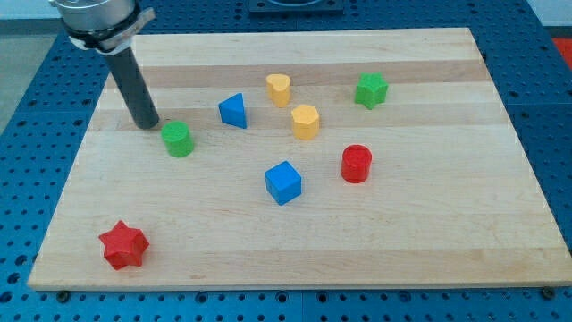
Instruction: Push the green circle to the right
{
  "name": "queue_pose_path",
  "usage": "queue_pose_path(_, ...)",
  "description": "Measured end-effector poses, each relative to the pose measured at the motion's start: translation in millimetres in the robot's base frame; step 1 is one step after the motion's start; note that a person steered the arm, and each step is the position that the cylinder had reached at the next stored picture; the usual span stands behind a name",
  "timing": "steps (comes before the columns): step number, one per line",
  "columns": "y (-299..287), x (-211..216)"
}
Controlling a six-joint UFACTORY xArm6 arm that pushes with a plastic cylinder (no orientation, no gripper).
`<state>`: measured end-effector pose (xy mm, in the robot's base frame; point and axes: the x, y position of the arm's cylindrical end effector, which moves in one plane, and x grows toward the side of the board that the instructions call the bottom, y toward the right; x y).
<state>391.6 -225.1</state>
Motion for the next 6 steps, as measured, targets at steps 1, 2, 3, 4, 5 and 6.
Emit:
queue_pose_path(1, -27.0, 31.8)
queue_pose_path(2, -27.9, 37.7)
queue_pose_path(3, -15.7, 37.7)
queue_pose_path(4, 21.1, 37.7)
queue_pose_path(5, 42.4, 37.4)
queue_pose_path(6, 46.2, 37.4)
